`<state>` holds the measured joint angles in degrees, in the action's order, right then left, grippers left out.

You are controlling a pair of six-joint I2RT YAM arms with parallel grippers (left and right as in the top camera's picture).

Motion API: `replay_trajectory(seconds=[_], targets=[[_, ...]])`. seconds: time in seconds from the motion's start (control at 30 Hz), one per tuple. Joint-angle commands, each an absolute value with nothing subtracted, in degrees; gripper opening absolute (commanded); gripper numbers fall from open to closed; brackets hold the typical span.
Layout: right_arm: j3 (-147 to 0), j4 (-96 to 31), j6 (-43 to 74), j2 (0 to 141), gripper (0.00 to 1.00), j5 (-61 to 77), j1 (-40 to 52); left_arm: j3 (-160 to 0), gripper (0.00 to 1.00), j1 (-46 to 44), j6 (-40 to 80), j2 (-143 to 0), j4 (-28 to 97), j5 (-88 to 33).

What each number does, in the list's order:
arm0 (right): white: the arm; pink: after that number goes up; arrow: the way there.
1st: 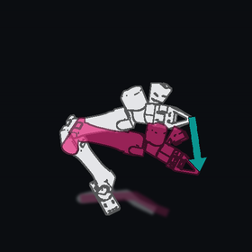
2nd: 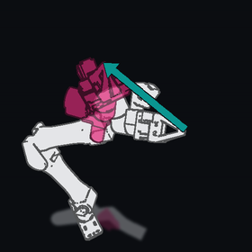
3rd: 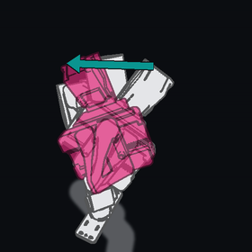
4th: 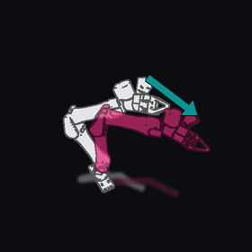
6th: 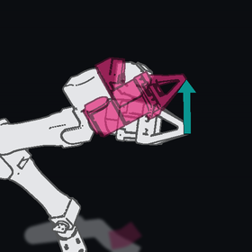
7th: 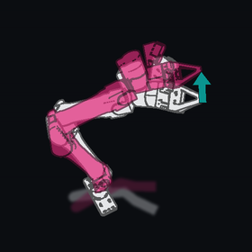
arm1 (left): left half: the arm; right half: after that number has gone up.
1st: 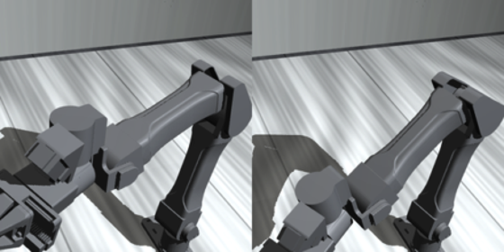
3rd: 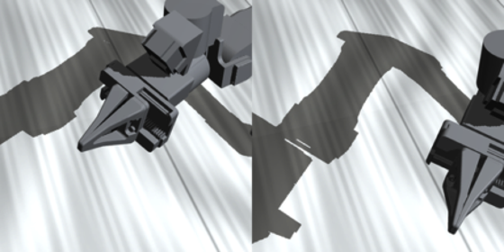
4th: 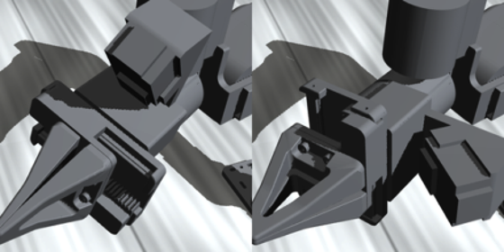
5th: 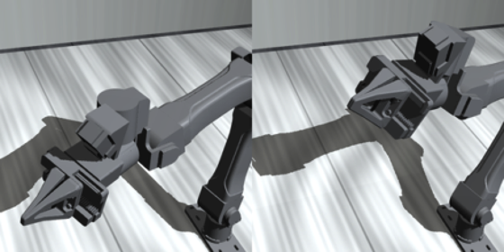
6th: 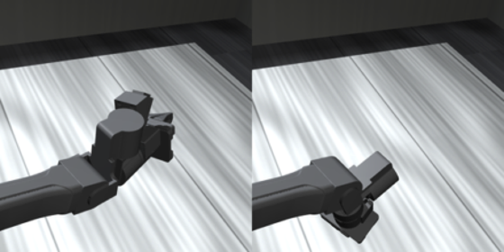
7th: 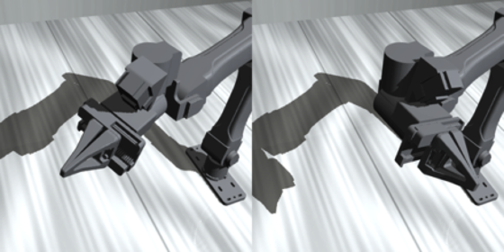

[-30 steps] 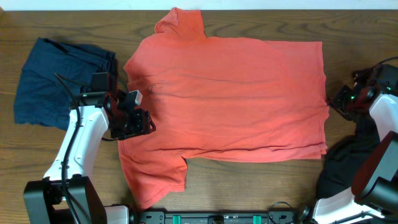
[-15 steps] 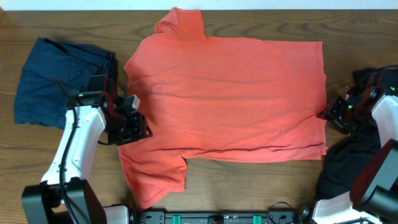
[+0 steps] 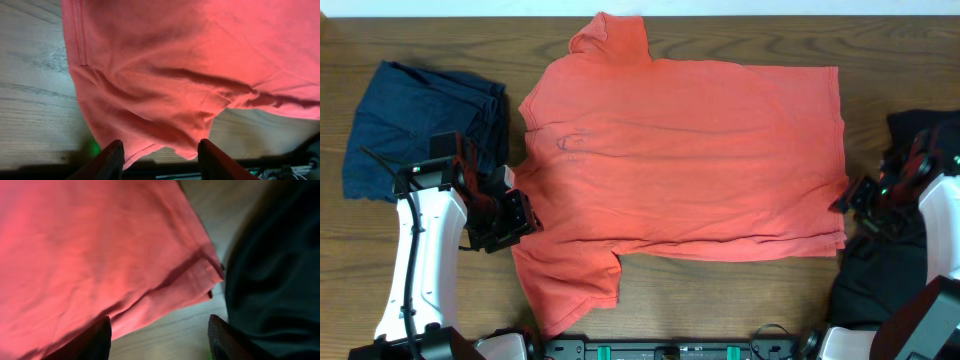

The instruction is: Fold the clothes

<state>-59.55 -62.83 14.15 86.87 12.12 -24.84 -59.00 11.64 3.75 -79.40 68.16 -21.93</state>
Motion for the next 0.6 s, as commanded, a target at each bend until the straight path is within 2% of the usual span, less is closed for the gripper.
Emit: replay_trajectory(seconds=[0.0, 0.17, 0.27, 0.3, 0.4, 0.5, 0.57], targets=[[-55.33, -61.6, 18.74, 87.55, 0.58, 9.23, -26.13, -58.94, 0.5, 11.94, 5.21, -79.35, 68.38, -20.05], [-51.09, -58.59, 20.08, 87.55, 0.57, 8.8, -27.09, -58.94, 0.5, 11.94, 4.99, -79.35, 68.01, -20.05], [-47.79, -54.48, 22.76, 87.55, 0.5, 9.23, -27.05, -58.94, 0.5, 11.92, 4.99, -79.35, 67.2, -20.05], [-46.89, -53.17, 23.68, 87.55, 0.45, 9.23, -27.05, -58.94, 0.5, 11.94, 4.99, -79.35, 67.07, -20.05], [-45.54, -51.46, 24.71, 87.55, 0.2, 9.21, -27.05, -58.94, 0.5, 11.94, 4.99, -79.35, 67.07, -20.08], [-46.06, -50.52, 24.16, 87.42, 0.01, 9.3, -27.09, -58.94, 0.5, 11.92, 4.99, -79.35, 67.22, -20.08], [-47.51, -51.18, 23.09, 87.18, 0.01, 10.41, -27.18, -58.94, 0.5, 11.92, 5.02, -79.35, 67.24, -20.49]])
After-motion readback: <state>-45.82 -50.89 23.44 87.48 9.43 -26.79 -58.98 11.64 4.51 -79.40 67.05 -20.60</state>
